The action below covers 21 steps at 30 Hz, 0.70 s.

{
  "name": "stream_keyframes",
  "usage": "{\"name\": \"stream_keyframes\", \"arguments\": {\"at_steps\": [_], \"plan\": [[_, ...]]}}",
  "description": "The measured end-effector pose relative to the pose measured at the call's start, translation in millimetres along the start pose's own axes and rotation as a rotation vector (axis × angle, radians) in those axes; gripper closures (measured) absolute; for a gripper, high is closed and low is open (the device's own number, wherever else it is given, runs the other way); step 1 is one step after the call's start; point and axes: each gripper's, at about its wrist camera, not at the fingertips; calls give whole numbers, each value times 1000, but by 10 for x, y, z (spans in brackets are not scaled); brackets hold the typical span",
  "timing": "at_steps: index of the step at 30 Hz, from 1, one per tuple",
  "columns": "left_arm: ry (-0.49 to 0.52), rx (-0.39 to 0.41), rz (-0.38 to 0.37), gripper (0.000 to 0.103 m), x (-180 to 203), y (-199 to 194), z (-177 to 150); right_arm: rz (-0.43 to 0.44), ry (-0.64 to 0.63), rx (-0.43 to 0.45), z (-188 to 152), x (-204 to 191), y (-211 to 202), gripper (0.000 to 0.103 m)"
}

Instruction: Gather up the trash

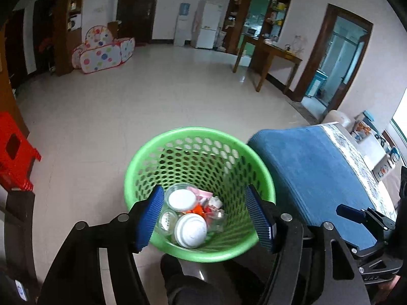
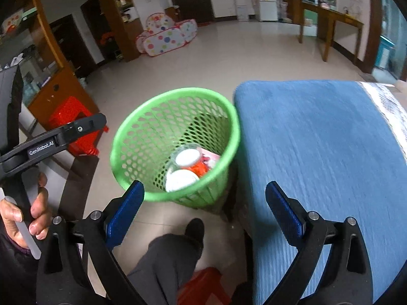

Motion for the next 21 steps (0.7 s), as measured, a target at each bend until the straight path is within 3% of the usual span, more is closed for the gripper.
{"name": "stream_keyframes", "arguments": {"at_steps": [6,15,21], "plan": [[68,40,-6,21,266,-229,-87,-89,46,-5,-194,128,-268,8],[159,68,-17,10,616,-439,-240,-192,82,22,-343,315,-624,7],[174,78,-35,9,736,-540,-329,-239,79,45,-401,332,-770,6]]}}
Point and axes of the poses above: each gripper's, at about its wrist camera, not at the fingertips, and y roughly the way its jaws point, x to its right, z to its top, and after that the axes turned 8 degrees about x, right-handed
